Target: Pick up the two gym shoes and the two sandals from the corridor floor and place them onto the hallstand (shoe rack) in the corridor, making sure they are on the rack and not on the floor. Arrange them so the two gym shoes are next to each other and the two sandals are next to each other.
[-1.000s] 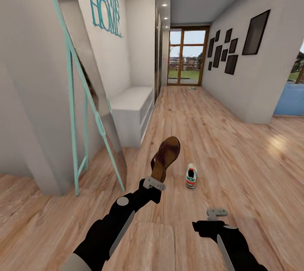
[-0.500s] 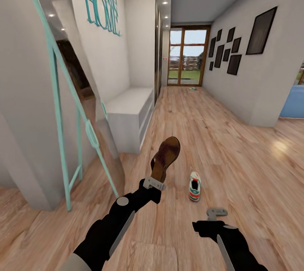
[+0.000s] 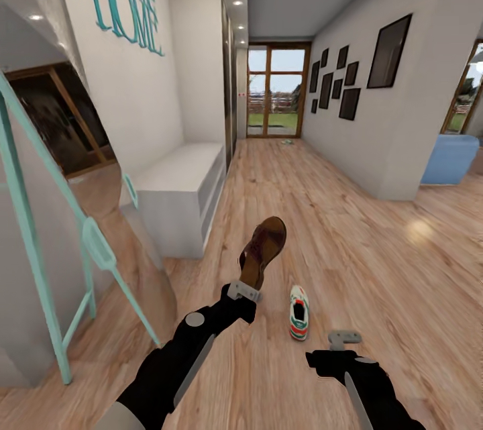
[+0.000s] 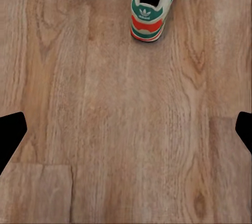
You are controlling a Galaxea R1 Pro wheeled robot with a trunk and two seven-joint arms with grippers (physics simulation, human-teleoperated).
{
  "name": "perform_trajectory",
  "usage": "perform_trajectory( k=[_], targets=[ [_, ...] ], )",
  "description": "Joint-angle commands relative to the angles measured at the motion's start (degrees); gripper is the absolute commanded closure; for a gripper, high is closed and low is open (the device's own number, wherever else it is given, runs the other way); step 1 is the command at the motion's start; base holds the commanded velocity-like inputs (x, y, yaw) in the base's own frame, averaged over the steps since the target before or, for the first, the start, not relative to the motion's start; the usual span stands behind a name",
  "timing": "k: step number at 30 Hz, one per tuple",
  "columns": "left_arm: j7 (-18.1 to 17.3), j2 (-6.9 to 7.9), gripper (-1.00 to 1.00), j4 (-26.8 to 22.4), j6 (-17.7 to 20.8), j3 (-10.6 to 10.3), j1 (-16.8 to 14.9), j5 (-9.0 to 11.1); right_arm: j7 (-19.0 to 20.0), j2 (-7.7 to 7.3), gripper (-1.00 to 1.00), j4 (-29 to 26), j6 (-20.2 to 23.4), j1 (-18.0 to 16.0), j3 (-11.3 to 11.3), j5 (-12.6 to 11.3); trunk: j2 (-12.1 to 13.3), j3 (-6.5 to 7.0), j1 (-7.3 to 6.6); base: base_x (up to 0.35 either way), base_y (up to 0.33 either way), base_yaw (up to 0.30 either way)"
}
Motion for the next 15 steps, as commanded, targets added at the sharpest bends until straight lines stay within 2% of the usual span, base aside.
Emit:
perform_trajectory(
  k=[1,4,8,15],
  targets=[
    [-0.17,0.01,1.0,-0.1,0.44,0.04,-0.02,0.32,0.12,0.04,-1.0,-0.05,0.27,-0.04,-0.07,0.02,-0.02,-0.03,0.02,0.346,0.0,-0.271],
    [-0.17,0.01,1.0,-0.1,0.43,0.04,-0.02,0.32,0.12,0.04,-1.0,-0.05,0.27,-0.05,-0.07,0.02,-0.02,0.02,0.02,0.339,0.0,-0.194],
    [-0.17,0.01,1.0,-0.1,0.38,0.04,-0.02,0.32,0.12,0.04,-1.0,-0.05,0.27,-0.04,-0.07,0.02,-0.02,0.04,0.02,0.287,0.0,-0.08],
    [-0.17,0.01,1.0,-0.1,0.36,0.09,-0.02,0.32,0.16,0.04,-1.0,-0.05,0.21,-0.04,-0.02,0.02,-0.02,0.05,0.02,0.091,0.0,-0.015]
  ],
)
